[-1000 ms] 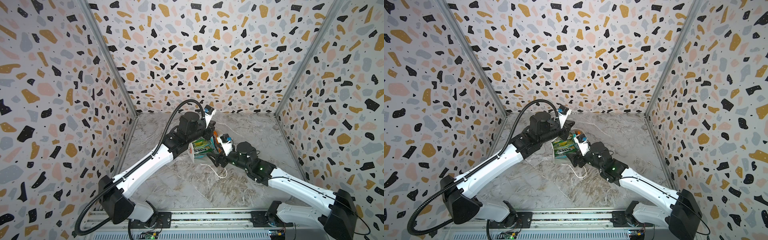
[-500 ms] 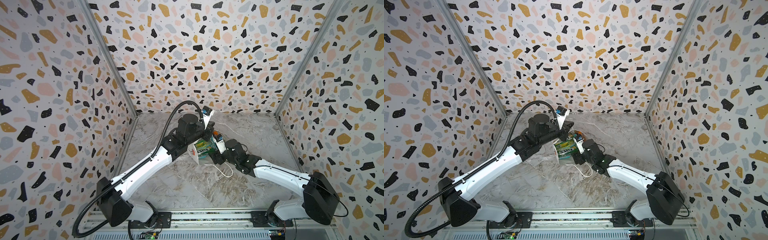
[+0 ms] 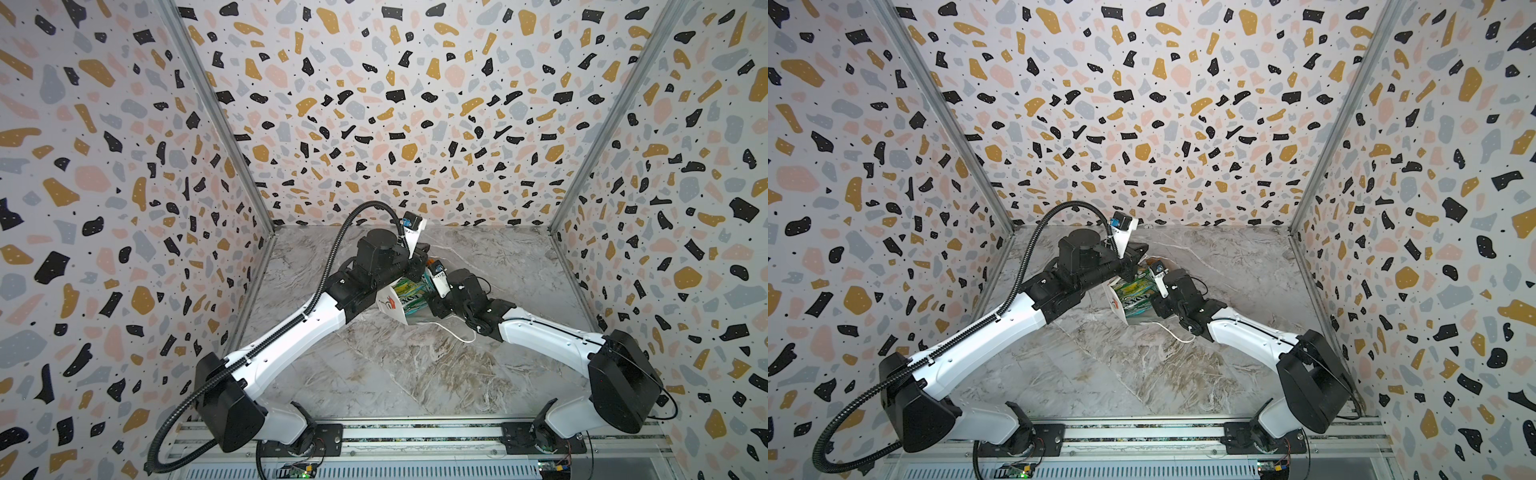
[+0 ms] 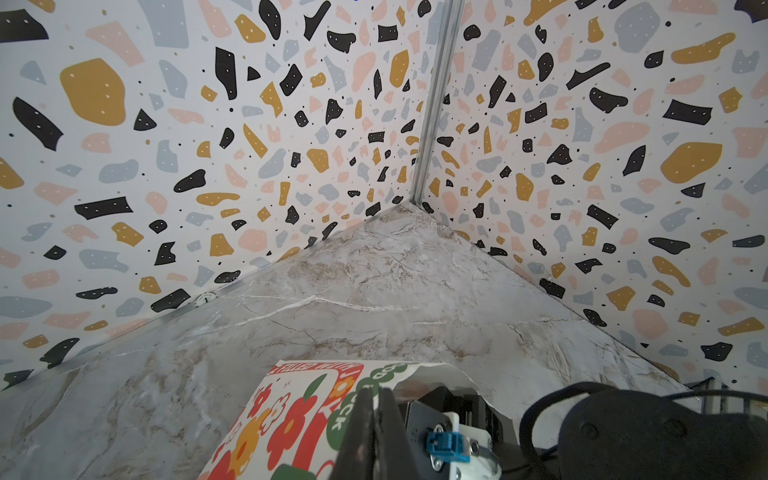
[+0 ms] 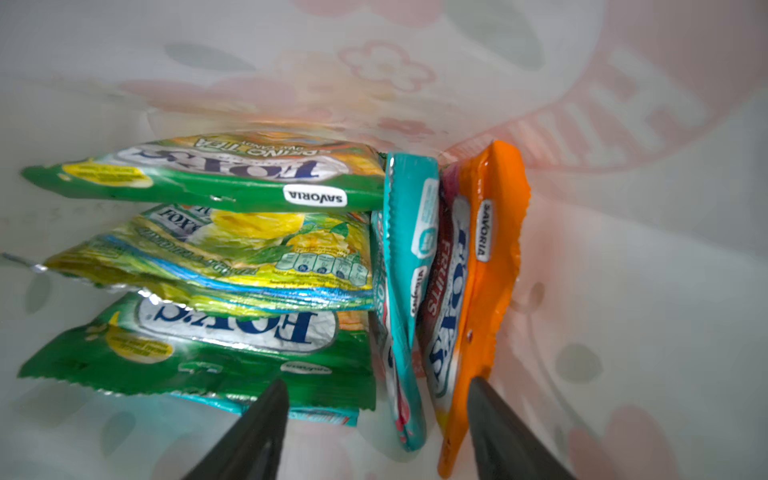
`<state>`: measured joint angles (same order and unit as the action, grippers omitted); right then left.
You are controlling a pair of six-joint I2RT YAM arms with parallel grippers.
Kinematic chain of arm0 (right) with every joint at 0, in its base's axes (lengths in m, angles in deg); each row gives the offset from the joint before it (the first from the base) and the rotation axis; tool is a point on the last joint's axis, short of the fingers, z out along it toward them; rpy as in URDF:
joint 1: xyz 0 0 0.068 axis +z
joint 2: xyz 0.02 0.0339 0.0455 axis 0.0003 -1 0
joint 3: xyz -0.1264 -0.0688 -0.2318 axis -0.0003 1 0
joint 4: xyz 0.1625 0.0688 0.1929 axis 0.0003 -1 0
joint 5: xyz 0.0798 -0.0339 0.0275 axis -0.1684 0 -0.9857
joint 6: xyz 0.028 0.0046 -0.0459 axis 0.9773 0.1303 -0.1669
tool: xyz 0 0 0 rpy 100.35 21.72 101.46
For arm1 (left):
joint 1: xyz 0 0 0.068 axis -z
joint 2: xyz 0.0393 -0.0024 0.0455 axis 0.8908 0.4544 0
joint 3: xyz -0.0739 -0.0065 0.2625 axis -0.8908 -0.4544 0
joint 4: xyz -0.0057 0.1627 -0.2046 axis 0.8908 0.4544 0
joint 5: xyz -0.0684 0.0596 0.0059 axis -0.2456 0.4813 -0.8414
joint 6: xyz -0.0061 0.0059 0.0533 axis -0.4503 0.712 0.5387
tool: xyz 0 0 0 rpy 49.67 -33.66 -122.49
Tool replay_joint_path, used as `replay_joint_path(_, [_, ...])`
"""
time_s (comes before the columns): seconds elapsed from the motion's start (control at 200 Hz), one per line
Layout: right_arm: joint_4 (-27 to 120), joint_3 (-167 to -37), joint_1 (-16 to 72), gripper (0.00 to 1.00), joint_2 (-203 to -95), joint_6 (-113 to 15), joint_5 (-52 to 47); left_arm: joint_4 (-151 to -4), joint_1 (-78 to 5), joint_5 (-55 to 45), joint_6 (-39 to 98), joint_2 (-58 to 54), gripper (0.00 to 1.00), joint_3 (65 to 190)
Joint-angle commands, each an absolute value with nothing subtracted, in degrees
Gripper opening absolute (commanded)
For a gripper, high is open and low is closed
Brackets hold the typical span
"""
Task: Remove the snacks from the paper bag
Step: 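Lower the right gripper into the bag toward the teal candy pack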
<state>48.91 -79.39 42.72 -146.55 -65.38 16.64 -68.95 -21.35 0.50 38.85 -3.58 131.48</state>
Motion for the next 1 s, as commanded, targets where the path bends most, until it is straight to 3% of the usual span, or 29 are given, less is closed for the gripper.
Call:
replay_joint_path(0.0, [48.8,-81.9,44.1,0.62,-147.3,-67.7,21.3,-73.4,-21.1,-0.2,38.3,-3.6,0.00,132.4])
replay_joint_path(0.185, [50.0,-83.4,44.6,0.48,-150.6,-68.3,26.5,-73.3,-21.0,-0.8,38.1,-3.7,0.00,132.5])
replay_joint_path(0.656, [51.4,-87.6,44.5,0.37,-158.4,-70.7,30.5,-72.9,-21.0,-2.4,38.5,-4.0,0.00,132.4])
replay_joint_path(0.876, [51.8,-86.8,44.5,0.07,-157.1,-70.4,28.6,-73.1,-21.0,-1.0,39.0,-4.2,0.00,131.6])
replay_joint_path(0.996, [53.6,-83.8,44.6,0.00,-153.5,-70.4,25.2,-73.2,-21.1,0.7,39.2,-4.5,0.00,131.0])
